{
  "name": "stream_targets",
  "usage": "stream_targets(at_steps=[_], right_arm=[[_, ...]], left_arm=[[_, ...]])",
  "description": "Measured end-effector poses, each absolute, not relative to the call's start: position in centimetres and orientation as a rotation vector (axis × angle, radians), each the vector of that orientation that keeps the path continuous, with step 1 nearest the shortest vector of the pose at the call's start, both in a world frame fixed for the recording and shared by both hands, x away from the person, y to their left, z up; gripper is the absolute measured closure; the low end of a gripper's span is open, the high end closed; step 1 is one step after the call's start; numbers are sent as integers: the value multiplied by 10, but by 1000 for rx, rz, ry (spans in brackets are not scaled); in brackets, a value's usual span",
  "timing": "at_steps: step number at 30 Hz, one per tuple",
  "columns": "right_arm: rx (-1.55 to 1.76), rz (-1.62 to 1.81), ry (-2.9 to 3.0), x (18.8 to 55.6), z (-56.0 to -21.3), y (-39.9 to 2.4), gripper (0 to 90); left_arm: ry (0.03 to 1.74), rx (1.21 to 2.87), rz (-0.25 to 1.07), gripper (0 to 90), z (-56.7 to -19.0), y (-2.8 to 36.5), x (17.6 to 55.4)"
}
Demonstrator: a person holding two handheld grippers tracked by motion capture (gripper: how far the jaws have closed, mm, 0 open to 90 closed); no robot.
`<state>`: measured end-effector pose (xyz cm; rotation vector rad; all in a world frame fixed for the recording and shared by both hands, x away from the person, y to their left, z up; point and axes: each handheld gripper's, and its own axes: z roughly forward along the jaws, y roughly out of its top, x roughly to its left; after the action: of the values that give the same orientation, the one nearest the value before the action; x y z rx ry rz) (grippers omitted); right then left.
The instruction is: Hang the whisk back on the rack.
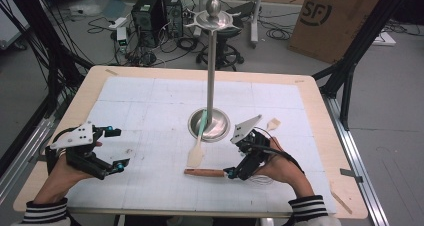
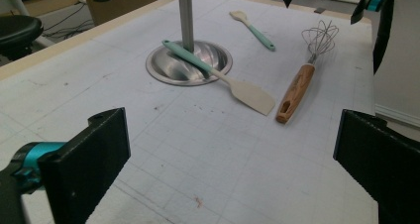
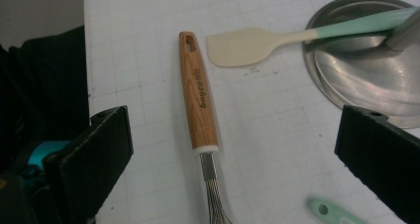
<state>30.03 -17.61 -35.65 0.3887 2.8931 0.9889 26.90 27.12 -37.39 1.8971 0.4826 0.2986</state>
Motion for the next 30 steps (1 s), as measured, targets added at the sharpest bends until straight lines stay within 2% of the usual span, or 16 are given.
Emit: stream_targets(at_steps=[25, 30], right_arm=[[252, 730, 3101, 308, -390, -131, 3], [234, 695, 3134, 310, -395, -125, 77]], left_arm=[[489, 1894, 293, 17, -373, 269, 269], [490, 1885, 293, 17, -373, 270, 269]])
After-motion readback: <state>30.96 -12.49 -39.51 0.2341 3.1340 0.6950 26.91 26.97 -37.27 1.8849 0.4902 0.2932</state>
